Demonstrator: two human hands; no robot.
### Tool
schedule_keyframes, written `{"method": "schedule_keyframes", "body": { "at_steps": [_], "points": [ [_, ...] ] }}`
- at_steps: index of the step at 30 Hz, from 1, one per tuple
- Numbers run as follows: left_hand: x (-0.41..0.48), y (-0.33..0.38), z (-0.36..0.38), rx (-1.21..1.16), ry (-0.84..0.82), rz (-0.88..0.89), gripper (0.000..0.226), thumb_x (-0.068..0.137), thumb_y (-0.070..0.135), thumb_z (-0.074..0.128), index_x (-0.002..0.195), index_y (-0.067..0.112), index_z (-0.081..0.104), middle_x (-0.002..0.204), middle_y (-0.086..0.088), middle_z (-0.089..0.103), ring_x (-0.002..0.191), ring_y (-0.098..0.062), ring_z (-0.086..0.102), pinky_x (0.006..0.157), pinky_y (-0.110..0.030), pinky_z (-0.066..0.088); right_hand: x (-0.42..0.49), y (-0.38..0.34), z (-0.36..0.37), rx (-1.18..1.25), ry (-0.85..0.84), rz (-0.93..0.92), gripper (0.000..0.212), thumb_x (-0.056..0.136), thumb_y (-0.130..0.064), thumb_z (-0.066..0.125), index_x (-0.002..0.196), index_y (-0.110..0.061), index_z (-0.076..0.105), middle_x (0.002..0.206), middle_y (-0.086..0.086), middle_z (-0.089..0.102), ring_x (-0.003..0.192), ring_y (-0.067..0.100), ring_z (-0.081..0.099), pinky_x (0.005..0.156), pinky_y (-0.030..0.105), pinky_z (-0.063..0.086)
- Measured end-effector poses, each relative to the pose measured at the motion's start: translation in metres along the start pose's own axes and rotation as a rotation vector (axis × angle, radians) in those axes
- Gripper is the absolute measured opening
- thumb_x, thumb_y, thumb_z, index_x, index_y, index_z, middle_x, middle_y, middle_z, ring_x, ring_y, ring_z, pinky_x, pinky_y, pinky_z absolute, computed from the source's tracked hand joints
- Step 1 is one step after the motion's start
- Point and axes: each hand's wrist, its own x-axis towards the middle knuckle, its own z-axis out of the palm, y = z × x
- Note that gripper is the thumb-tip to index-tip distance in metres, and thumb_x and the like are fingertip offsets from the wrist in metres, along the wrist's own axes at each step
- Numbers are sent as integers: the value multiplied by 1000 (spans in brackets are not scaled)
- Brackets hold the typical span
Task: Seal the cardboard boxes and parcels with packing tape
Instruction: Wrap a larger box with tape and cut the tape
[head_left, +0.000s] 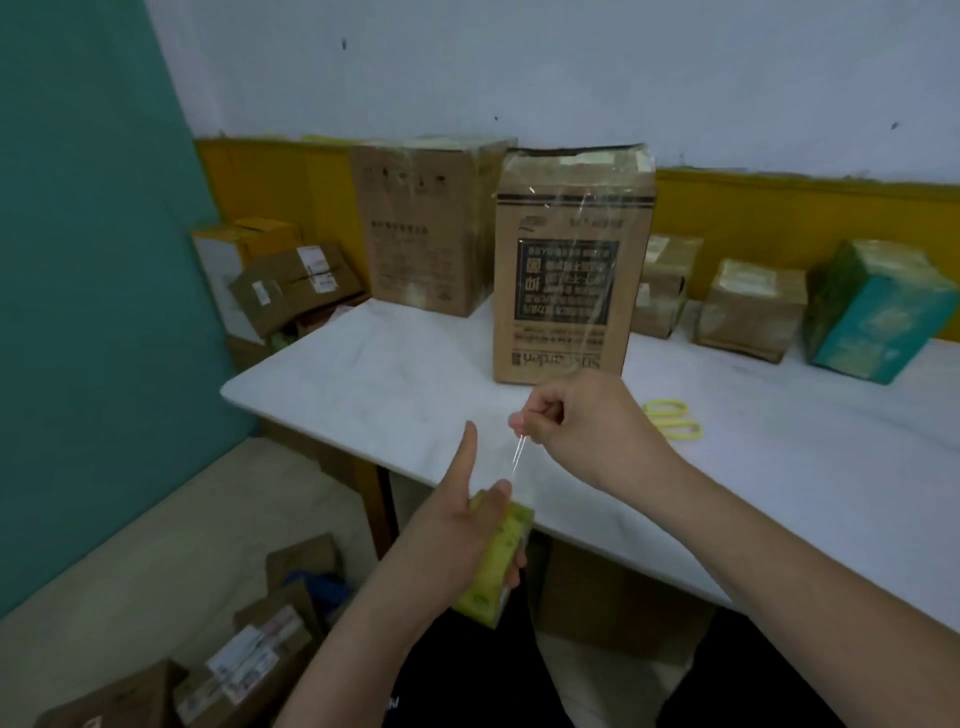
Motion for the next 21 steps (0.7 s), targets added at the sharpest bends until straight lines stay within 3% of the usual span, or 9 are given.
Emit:
{"method": "schedule_keyframes", "body": {
  "at_steps": [2, 5, 9, 11, 13, 15, 17, 19, 21],
  "points": [
    [-2, -9, 6, 17, 13, -38, 69, 105, 27, 43, 154, 41, -3, 89, 17, 50, 59, 16, 59, 56, -7, 49, -3, 11, 23, -34, -32, 11, 23, 92, -28, 67, 73, -17, 69, 63, -17, 53, 58, -5, 50, 59, 10, 35],
    [4, -26, 15, 60, 48, -43, 71, 104, 27, 45, 150, 50, -4, 97, 19, 49, 60, 1, 64, 54, -18, 55, -7, 34, 51, -107, -20, 11, 27, 92, -30, 66, 70, -16, 62, 71, -4, 56, 69, 10, 51, 66, 26, 37],
    [8, -41, 24, 111, 184, 16, 78, 102, 28, 51, 149, 48, -8, 96, 26, 44, 58, 23, 55, 52, -5, 45, -13, 49, 68, -263, 25, -84, 23, 92, -30, 66, 79, -11, 68, 77, 4, 58, 82, 20, 53, 68, 28, 36],
    [8, -43, 29, 140, 281, -20, 85, 99, 38, 55, 152, 48, -11, 98, 15, 54, 67, 11, 61, 59, -12, 51, -14, 48, 73, -396, 99, -163, 20, 84, -27, 75, 74, -10, 69, 70, 6, 59, 76, 24, 54, 66, 28, 38],
    [12, -46, 30, 431, 446, -51, 95, 91, 61, 53, 151, 47, -19, 116, 1, 50, 92, -7, 56, 81, -30, 53, -16, 48, 74, -477, 197, -178, 20, 74, -29, 82, 73, -13, 70, 74, 6, 60, 73, 26, 54, 64, 33, 45],
    [17, -44, 28, 774, 559, -46, 102, 83, 76, 46, 151, 41, -22, 124, -5, 32, 108, -23, 41, 96, -36, 41, -15, 52, 73, -499, 206, -78, 42, 75, -43, 79, 104, -14, 69, 108, 9, 59, 92, 29, 53, 73, 38, 48],
    [24, -36, 24, 907, 547, -50, 101, 82, 78, 44, 153, 40, -15, 128, -5, 21, 115, -27, 31, 101, -40, 31, -12, 61, 70, -459, 157, 79, 78, 77, -61, 69, 138, -17, 47, 135, 8, 43, 112, 30, 45, 88, 41, 46],
    [35, -28, 20, 974, 512, -25, 95, 83, 76, 45, 155, 40, -6, 132, -5, 17, 120, -29, 25, 104, -43, 27, -11, 67, 69, -384, 113, 172, 85, 81, -69, 58, 146, -20, 35, 143, 5, 34, 123, 29, 39, 98, 41, 39],
    [55, -24, 17, 1037, 477, -11, 91, 85, 75, 43, 155, 38, -2, 135, -6, 17, 124, -30, 22, 104, -44, 23, -13, 68, 71, -375, 95, 200, 76, 88, -64, 52, 148, -20, 34, 145, 4, 33, 128, 30, 36, 101, 41, 36]
  ]
}}
